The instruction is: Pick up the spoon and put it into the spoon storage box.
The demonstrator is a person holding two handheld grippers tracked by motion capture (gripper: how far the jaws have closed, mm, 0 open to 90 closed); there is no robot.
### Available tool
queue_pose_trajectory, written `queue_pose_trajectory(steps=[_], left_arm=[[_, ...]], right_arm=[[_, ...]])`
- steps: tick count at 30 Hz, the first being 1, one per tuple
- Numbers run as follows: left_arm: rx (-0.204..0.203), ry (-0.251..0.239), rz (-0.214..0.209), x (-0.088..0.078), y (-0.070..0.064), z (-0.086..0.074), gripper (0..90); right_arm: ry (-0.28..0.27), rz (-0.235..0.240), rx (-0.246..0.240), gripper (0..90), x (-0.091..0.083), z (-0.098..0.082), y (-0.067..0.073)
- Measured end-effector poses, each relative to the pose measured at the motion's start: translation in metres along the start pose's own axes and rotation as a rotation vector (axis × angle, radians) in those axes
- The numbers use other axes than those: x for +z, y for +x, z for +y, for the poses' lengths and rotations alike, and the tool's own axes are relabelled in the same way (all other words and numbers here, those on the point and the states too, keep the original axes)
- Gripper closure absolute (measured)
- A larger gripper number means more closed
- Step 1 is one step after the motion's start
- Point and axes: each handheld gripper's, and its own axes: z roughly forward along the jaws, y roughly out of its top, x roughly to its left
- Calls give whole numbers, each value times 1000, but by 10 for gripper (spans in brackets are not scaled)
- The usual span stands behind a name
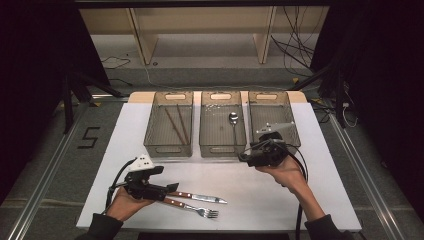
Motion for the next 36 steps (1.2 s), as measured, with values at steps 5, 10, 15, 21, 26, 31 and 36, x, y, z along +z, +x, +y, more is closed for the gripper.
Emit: queue_pose_trajectory(steps=[5, 10, 15, 21, 26, 31, 36], left_arm=[[49, 70, 8, 6, -2, 5, 158], [80, 116, 13, 13, -4, 9, 159], [113, 155, 18, 17, -7, 13, 161], [136, 192, 28, 23, -7, 16, 165], [170, 236, 45, 30, -8, 21, 169], [194, 279, 57, 34, -7, 23, 172], [204, 316, 57, 38, -5, 24, 174]], right_arm=[[1, -6, -5, 311, -6, -17, 2], [-14, -4, 9, 306, -11, -32, 2], [-31, -12, 17, 301, -15, -43, 2], [-39, -11, 26, 280, -18, -51, 2], [-43, -6, 29, 276, -19, -58, 2], [-37, -1, 31, 273, -17, -63, 4], [-31, 0, 38, 264, -17, -67, 5]])
